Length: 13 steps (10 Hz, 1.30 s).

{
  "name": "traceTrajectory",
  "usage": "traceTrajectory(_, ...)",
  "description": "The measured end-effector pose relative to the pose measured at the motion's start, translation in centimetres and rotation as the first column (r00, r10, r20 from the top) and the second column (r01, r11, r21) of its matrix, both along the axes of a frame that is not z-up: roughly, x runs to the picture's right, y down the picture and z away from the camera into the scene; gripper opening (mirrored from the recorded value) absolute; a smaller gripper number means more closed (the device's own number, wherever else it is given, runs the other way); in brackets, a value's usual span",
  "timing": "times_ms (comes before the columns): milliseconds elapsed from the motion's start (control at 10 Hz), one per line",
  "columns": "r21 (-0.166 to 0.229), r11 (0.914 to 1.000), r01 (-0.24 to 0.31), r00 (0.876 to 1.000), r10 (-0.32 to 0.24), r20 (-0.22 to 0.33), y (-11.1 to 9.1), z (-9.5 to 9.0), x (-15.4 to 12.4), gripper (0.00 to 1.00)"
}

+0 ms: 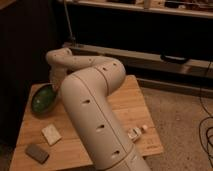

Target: Pick up the ceramic bowl

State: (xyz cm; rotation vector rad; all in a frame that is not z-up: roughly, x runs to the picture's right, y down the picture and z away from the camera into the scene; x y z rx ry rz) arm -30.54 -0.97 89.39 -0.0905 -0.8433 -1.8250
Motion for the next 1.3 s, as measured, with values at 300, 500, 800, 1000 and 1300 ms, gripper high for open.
traceTrajectory(300,-0.002,1.0,0.006,1.0,-0.006,0.0,0.0,-0.8,-0.2,0.1)
traceTrajectory(500,-0.002,1.0,0.007,1.0,-0.007,-0.002,0.0,-0.8,-0.3,0.1)
traceTrajectory(800,-0.008,0.9997,0.022,1.0,-0.022,0.002,0.0,-1.6,-0.7,0.1)
traceTrajectory(1000,-0.007,0.9997,0.025,1.0,-0.025,-0.002,0.5,-1.3,-1.0,0.22)
traceTrajectory(1300,-0.007,0.9991,0.042,0.999,-0.042,0.004,0.9,-2.1,-1.8,0.38)
